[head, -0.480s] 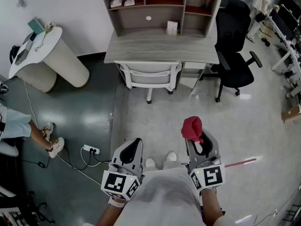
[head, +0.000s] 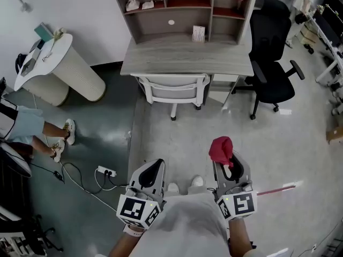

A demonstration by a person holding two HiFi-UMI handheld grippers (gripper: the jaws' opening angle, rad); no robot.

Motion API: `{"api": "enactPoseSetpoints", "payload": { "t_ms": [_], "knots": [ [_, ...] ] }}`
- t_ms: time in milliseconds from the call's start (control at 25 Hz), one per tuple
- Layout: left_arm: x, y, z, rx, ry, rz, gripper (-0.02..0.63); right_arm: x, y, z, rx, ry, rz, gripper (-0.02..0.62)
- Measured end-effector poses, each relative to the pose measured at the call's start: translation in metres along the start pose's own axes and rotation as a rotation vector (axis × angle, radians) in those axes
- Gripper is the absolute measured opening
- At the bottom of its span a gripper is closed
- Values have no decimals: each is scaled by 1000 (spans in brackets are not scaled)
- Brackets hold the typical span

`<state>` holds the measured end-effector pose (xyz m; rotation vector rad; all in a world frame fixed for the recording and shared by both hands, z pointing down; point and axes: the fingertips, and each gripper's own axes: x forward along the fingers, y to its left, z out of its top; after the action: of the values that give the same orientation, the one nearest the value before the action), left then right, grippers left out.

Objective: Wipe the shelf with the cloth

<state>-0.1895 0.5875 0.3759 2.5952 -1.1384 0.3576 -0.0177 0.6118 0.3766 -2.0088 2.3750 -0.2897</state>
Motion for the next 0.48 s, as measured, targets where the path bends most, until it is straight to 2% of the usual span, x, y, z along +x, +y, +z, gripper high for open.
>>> {"api": "enactPoseSetpoints", "payload": {
  "t_ms": [240, 480],
  "knots": [
    [22, -12, 2, -2, 11, 8, 6, -1, -33, -1, 42, -4, -14, 156],
    [47, -28, -13, -7, 54, 19, 6, -9, -70, -8, 54, -14, -24, 156]
  ]
}}
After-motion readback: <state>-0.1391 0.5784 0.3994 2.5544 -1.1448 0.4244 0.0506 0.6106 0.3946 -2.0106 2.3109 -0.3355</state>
